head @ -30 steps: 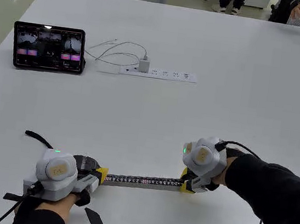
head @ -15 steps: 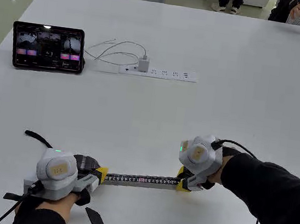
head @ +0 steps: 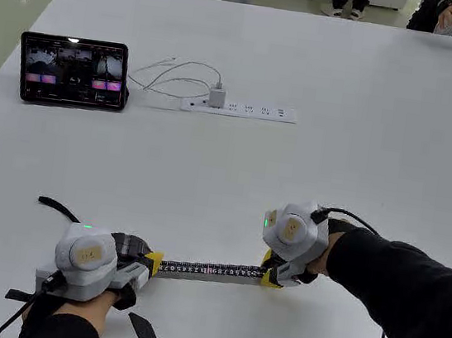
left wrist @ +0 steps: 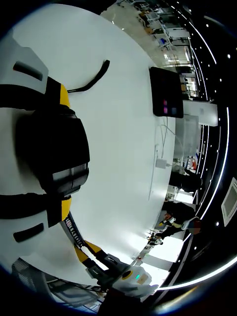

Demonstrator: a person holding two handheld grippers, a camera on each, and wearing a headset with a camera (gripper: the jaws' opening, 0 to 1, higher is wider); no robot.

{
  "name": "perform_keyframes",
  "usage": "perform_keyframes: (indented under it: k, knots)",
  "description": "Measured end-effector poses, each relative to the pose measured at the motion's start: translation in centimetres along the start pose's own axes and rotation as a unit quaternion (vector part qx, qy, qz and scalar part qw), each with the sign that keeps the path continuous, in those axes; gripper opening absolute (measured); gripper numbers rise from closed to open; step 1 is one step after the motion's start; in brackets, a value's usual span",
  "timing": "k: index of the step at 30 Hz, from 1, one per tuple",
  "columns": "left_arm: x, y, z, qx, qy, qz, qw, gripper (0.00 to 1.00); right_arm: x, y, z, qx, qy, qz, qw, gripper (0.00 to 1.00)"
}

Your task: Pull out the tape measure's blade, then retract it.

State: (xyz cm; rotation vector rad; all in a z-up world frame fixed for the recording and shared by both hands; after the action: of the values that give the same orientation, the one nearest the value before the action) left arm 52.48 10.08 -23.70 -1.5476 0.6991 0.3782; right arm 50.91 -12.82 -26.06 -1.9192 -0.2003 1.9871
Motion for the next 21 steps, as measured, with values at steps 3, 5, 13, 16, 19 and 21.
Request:
perform_keyframes:
  k: [3, 5, 13, 16, 19, 21]
  knots:
    - [0.01, 0.01, -0.01, 0.0, 0.0, 0.001, 1.0, 0.64, 0.09, -0.18, 0.0, -0.003, 0.0, 0.002, 1.0, 0.09]
    - [0.03, 0.03, -0.01, 0.0, 0.0, 0.002, 1.0, 0.64, 0.15, -0.23, -0.04, 0.0, 0.0, 0.002, 1.0, 0.09]
    - [0.02, 0.05, -0.06, 0.0, 0.0, 0.002, 1.0, 0.64, 0.23, -0.53, 0.03, 0.008, 0.001, -0.005, 1.0, 0.09]
    - [0.02, 0.02, -0.07, 0.0, 0.0, 0.002, 1.0, 0.64, 0.33, -0.7, 0.04, 0.006, -0.002, -0.005, 1.0, 0.09]
    - [0.06, 0.03, -0.06, 0.0, 0.0, 0.001, 1.0, 0.64, 0.43, -0.91, 0.02, 0.004, -0.003, -0.005, 1.0, 0.09]
    - [0.07, 0.04, -0.05, 0.0, 0.001, 0.002, 1.0, 0.64, 0.48, -1.02, 0.04, 0.003, -0.003, -0.003, 1.0, 0.09]
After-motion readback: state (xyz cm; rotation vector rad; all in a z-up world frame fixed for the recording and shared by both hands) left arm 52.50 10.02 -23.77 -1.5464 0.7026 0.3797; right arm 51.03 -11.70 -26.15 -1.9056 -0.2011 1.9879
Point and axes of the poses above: the centre of the closed fingertips' face, and the gripper's own axes: x roughly forward along the fingers, z roughly to its left, y roughly out of its underside, the point moved 1 cm from there along -x, roughly backward along the fingers, and after that the axes turned 2 degrees about x, right-handed, at the moved point
